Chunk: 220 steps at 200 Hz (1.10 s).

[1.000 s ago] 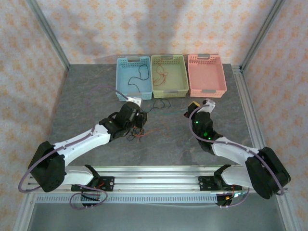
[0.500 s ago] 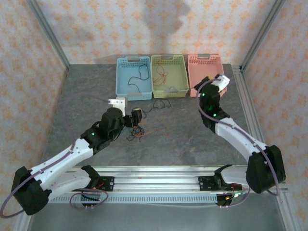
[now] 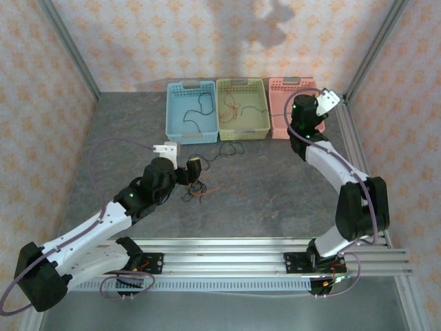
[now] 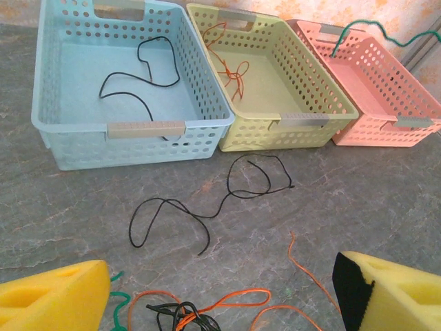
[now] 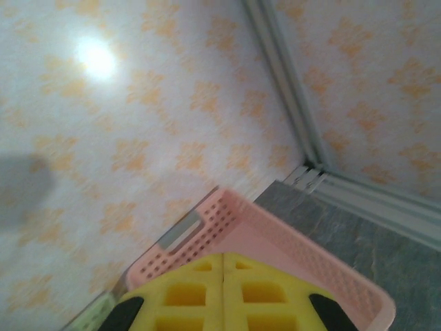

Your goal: Untangle the cables

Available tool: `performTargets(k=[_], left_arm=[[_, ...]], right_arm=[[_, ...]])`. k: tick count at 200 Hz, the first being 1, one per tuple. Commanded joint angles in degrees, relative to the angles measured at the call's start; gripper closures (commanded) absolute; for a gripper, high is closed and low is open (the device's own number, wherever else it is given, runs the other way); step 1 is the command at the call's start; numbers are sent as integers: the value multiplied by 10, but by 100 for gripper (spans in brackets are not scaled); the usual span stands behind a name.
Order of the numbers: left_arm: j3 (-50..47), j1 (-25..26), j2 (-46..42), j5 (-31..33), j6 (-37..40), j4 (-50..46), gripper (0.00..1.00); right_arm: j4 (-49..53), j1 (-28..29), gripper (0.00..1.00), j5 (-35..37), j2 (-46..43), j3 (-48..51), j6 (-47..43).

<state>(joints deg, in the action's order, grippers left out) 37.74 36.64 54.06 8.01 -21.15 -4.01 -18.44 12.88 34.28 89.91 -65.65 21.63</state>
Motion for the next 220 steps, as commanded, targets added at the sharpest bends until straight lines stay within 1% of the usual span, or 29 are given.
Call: performTargets(k=[1, 24, 74, 121, 139, 142, 150, 160, 169, 176, 184, 191, 203, 220], left_arm=[[4, 1, 6, 17, -3, 4, 15], [6, 2, 9, 20, -5, 3, 15], [7, 1, 12, 21, -2, 3, 15], [8, 1, 18, 21, 0, 0, 15], [8, 1, 20, 21, 1, 0, 15], [9, 1, 21, 21, 1, 0, 15], [9, 1, 22, 22, 1, 0, 15], [10, 1, 23, 20, 1, -1, 15], [11, 1, 24, 19, 1, -1, 15], [12, 1, 25, 19, 2, -2, 15], [12, 1, 24, 19, 1, -2, 15], [12, 1, 23, 19, 2, -2, 15], [11, 1, 22, 19, 1, -2, 15], [12, 1, 22, 20, -1, -4, 15]], right_arm=[[-15, -21, 100, 72, 37, -48, -4], [3, -45, 100, 97, 82, -96, 6], [23, -80, 100, 159, 179, -193, -4], [51, -83, 100, 210, 282, -298, -24], [55, -83, 100, 215, 316, -334, -33], [57, -83, 97, 212, 320, -339, -36], [51, -83, 81, 201, 329, -345, -46], [42, -83, 64, 200, 335, -344, -51], [47, -83, 54, 194, 335, -345, -48], [51, -83, 47, 181, 332, -343, -48], [52, -82, 43, 170, 326, -337, -47], [52, -82, 42, 161, 317, -328, -43], [43, -82, 41, 139, 294, -305, -51], [-3, -77, 42, 99, 251, -247, -86]])
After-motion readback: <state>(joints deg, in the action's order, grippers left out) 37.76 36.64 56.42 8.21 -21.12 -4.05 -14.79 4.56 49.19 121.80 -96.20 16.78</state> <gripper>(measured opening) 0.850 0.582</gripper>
